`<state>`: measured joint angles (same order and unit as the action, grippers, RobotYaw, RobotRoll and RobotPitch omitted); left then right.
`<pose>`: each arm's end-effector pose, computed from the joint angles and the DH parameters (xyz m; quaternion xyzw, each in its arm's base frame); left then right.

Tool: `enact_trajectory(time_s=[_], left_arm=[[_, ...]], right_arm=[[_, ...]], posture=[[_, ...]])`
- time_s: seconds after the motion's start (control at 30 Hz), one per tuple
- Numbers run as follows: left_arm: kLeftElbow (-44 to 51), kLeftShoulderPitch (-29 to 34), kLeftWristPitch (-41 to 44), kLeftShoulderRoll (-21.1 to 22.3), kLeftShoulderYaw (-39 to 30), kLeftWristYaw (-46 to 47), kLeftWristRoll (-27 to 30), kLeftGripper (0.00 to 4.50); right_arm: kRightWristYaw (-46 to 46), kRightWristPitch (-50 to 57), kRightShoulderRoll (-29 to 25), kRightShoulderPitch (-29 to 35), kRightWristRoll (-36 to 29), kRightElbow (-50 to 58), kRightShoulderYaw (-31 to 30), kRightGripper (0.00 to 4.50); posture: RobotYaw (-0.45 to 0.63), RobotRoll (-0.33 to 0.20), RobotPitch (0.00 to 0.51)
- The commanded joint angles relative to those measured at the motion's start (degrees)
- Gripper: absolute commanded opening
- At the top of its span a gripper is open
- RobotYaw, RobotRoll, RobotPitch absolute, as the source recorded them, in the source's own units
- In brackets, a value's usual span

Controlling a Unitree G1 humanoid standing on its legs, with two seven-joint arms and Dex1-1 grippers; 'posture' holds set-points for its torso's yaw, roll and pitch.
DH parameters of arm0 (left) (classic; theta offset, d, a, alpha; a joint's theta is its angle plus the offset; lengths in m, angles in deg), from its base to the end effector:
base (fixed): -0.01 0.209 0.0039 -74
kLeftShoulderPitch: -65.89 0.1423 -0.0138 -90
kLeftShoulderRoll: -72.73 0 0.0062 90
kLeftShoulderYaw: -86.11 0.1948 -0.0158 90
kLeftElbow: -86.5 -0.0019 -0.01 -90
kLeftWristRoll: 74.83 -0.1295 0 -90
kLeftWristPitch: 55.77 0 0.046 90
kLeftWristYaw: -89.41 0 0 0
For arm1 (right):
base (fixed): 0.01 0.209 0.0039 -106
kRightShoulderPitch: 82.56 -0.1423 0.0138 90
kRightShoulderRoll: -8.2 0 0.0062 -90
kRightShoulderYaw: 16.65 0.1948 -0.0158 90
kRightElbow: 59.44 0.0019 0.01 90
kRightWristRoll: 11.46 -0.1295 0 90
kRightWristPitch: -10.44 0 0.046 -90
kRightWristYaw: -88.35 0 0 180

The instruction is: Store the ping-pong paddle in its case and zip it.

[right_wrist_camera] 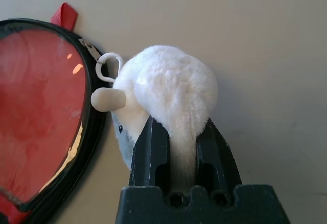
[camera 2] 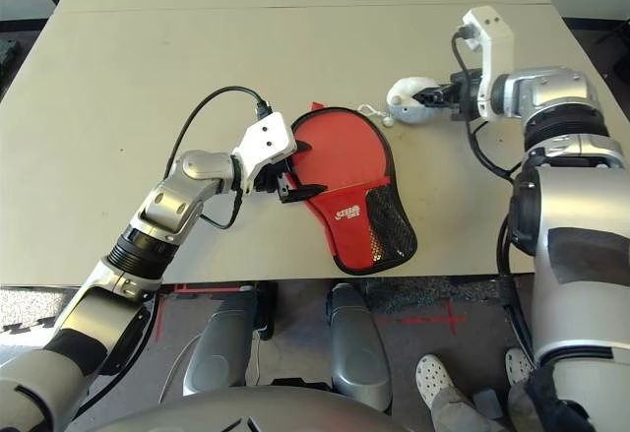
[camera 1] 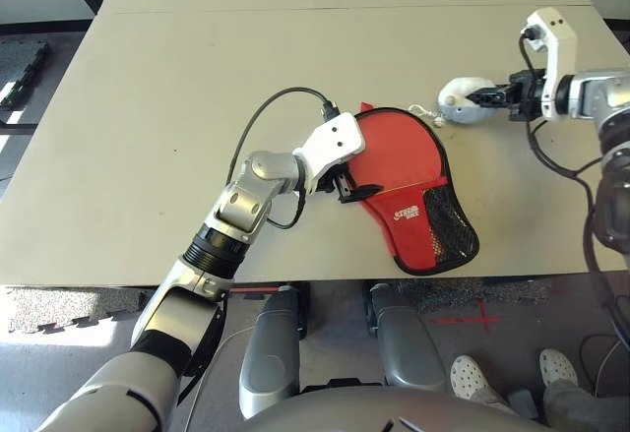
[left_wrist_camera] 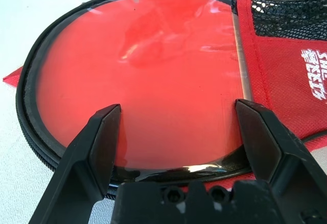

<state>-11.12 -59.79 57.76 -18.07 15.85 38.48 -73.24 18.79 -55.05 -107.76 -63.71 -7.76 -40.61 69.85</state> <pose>0.2945 0.1118 0.1268 0.1989 0.0768 -0.5561 0.8033 0.3401 -0.3155 0.2282 -0.0722 0.2761 0.3184 0.9040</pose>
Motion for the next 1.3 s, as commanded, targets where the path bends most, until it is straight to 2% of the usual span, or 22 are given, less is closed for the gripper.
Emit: enact_trajectory(time_s=[0.03, 0.2, 0.3, 0.43, 0.53, 0.67, 0.8, 1.03, 1.13, 1.2, 1.23, 1.3], left_arm=[[-3.81, 1.38, 1.23, 0.38, 2.62, -0.01, -1.6, 4.5], [-4.5, 1.24, 0.95, 0.05, 2.79, -0.06, -1.61, 4.5], [-4.81, 1.25, 0.79, 0.02, 2.9, -0.04, -1.56, 4.5], [-5.23, 1.12, 0.71, -0.07, 2.93, -0.04, -1.49, 4.5], [-5.5, 1.03, 0.63, -0.17, 2.98, -0.03, -1.43, 4.5], [-5.86, 0.87, 0.56, -0.39, 3.02, 0.13, -1.4, 4.5], [-5.96, 0.89, 0.59, -0.55, 3.05, 0.31, -1.37, 4.5], [-5.67, 1.24, 0.7, -0.52, 3.13, 0.39, -1.35, 4.5], [-5.29, 1.33, 0.83, -0.42, 3.18, 0.38, -1.32, 4.5], [-4.73, 1.36, 1.05, -0.24, 3.18, 0.29, -1.28, 4.5], [-4.41, 1.4, 1.15, -0.12, 3.18, 0.25, -1.26, 4.5], [-3.46, 1.39, 1.43, 0.14, 3.14, 0.19, -1.19, 4.5]], right_arm=[[-6.31, 0.7, -4.26, 1.49, 3.02, 1.2, -3.1, 0.27], [-20.67, 1.44, -9.77, 6.67, 4.83, 5.38, -8.21, 0.25], [-22.94, 3.07, -13.26, 10.8, 0.42, 10.33, -12.55, 0.25], [-22.94, 8.45, -20.21, 18.31, -11.35, 22.53, -19.76, 0.25], [-22.94, 13.14, -27.46, 25.18, -22.15, 34.9, -24.49, 0.25], [-22.94, 17.21, -35.27, 32.94, -33.95, 48.06, -27.27, 0.25], [-22.94, 18.75, -40.98, 40.15, -41.81, 58.15, -27.95, 0.25], [-22.94, 18.32, -44.19, 47.02, -45.69, 64.94, -26.59, 0.25], [-22.86, 18.2, -39.75, 44.61, -40.31, 60.2, -24.13, 0.25], [-22.9, 18.29, -37.05, 41.53, -37.53, 56.21, -22.77, 0.99], [-22.92, 18.31, -36.58, 40.35, -37.2, 55.08, -22.53, 1.25], [-22.94, 17.98, -36.61, 38.13, -37.55, 53.43, -22.5, 2.04]], posture=[[-0.11, 0.0, 0.248], [-0.13, 0.0, 0.253], [-0.13, 0.0, 0.256], [-0.15, 0.0, 0.26], [-0.15, 0.0, 0.26], [-0.16, 0.0, 0.262], [-0.16, 0.0, 0.265], [-0.15, 0.0, 0.265], [-0.15, 0.0, 0.263], [-0.15, 0.0, 0.259], [-0.14, 0.0, 0.257], [-0.14, 0.0, 0.254]])
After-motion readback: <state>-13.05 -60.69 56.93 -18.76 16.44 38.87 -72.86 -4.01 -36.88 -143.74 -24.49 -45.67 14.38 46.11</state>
